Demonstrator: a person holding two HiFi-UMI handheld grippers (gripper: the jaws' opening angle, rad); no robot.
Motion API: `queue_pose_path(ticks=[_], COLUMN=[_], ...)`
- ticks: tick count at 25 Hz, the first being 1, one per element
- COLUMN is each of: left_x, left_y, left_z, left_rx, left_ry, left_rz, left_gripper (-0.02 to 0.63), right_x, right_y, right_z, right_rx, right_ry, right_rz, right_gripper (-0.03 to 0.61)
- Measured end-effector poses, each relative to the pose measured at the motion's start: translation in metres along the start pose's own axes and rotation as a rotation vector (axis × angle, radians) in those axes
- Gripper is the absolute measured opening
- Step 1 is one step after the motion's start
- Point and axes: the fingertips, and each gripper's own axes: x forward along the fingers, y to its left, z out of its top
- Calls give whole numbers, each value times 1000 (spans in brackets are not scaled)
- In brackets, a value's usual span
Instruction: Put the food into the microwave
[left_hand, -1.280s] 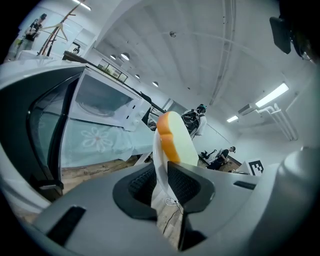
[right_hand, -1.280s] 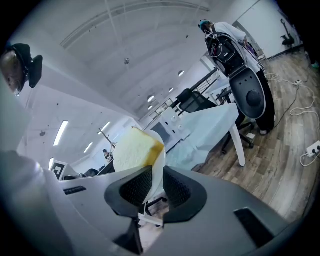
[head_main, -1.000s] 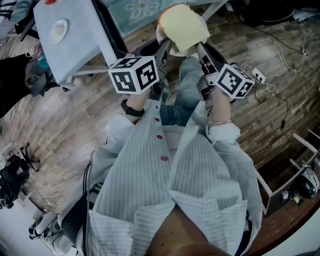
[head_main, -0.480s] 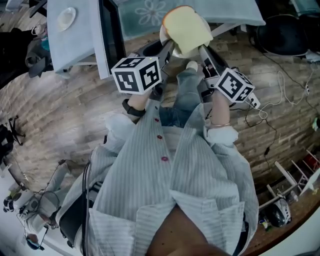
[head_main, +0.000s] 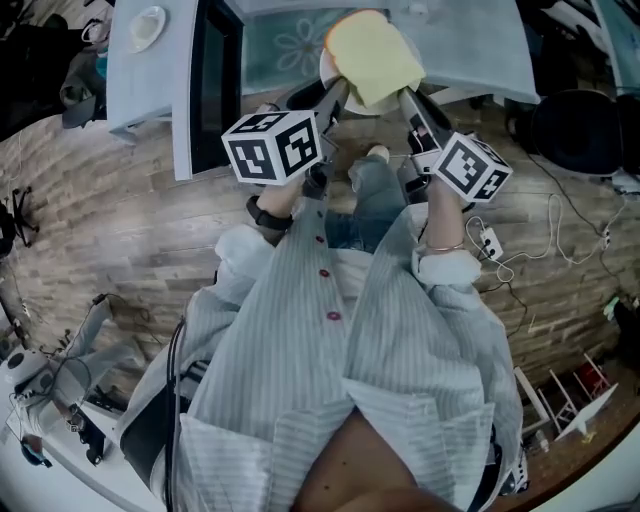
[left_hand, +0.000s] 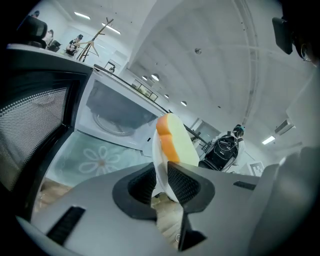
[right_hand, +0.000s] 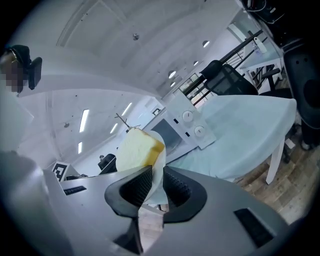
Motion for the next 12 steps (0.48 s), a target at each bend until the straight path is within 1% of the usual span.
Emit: queue_pose_path(ticks=[7, 12], left_x=[18, 27], left_y=[-1, 4], left_z=[21, 29], left_rx=[-55, -100], left_ry=[-76, -130], left_rz=[81, 139], left_gripper=[64, 64], right_x=[22, 35], right_y=[-5, -11], right_z=[36, 44], right_rx=[-54, -74], right_ry=[72, 145], right_rz=[96, 142], right_gripper=[75, 75])
